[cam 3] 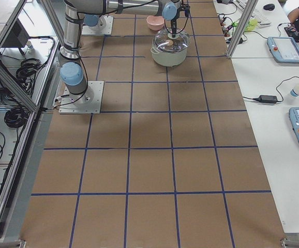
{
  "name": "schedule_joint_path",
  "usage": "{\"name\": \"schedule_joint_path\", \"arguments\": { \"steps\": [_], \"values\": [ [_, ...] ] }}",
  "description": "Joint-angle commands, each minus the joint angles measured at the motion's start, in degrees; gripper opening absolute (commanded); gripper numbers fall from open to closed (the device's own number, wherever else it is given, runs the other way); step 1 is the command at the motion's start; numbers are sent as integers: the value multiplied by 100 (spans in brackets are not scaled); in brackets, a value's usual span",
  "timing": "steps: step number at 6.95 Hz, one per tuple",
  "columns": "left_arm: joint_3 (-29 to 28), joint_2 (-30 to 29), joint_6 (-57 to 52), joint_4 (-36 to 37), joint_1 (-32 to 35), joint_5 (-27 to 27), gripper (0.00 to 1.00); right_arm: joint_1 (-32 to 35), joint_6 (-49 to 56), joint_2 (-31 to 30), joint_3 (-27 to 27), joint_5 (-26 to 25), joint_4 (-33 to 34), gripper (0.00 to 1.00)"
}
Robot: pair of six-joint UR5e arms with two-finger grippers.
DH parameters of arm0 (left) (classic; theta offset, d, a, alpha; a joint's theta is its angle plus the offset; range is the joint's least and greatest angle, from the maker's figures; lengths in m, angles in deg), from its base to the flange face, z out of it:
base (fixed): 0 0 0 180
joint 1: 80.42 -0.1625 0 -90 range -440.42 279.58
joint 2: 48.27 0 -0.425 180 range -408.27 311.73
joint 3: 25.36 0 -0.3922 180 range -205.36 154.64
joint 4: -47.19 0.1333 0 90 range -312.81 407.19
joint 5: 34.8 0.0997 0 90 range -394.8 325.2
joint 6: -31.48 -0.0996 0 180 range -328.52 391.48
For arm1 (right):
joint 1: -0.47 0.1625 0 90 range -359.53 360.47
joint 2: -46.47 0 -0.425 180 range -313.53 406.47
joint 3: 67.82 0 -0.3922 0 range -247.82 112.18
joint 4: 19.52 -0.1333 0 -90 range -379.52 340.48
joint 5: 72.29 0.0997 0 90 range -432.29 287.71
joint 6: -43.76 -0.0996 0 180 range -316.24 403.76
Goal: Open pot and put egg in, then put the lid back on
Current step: 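Lower the glass lid onto the pot rim with the right gripper and settle it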
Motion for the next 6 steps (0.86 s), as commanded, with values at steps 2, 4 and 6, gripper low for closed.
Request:
{"name": "schedule_joint_path", "arguments": {
  "steps": [2,4,6],
  "values": [
    [14,3,5,0,0,-2,100,5,0,1,-1,9,0,20],
    [23,20,5,-9,0,7,100,5,9,9,-9,9,26,20],
    [32,29,5,-9,0,7,100,5,9,18,-27,35,114,20]
  ]
}}
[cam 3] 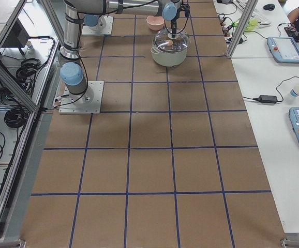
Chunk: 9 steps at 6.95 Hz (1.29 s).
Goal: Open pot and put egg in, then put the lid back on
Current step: 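Lower the glass lid onto the pot rim with the right gripper and settle it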
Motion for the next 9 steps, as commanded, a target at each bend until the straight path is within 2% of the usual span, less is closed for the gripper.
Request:
{"name": "schedule_joint_path", "arguments": {
  "steps": [1,9],
  "values": [
    [7,9,0,0,0,0,100,0,10,-5,-74,46,81,21],
    [7,9,0,8,0,0,100,0,63,-40,-163,47,134,23]
  ]
}}
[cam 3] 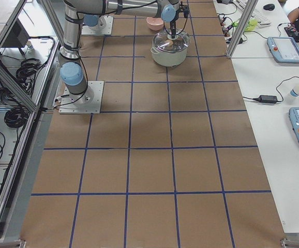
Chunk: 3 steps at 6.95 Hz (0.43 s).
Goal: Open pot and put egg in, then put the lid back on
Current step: 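Lower the glass lid onto the pot rim with the right gripper and settle it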
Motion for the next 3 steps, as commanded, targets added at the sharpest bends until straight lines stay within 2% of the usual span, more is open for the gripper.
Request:
{"name": "schedule_joint_path", "arguments": {
  "steps": [1,3],
  "values": [
    [0,0,0,5,0,0,100,0,53,-1,-8,15,-33,23],
    [0,0,0,5,0,0,100,0,71,-1,1,24,-112,23]
  ]
}}
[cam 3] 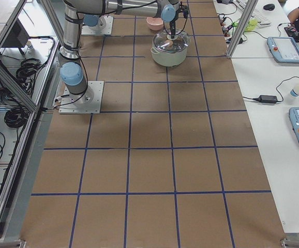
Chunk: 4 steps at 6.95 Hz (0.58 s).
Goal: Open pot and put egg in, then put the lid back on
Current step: 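Lower the glass lid onto the pot rim with the right gripper and settle it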
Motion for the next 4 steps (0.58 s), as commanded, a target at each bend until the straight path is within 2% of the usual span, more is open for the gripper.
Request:
{"name": "schedule_joint_path", "arguments": {
  "steps": [1,4],
  "values": [
    [0,0,0,0,0,0,100,0,15,0,6,13,-44,23],
    [0,0,0,0,0,0,100,0,111,0,41,4,-61,19]
  ]
}}
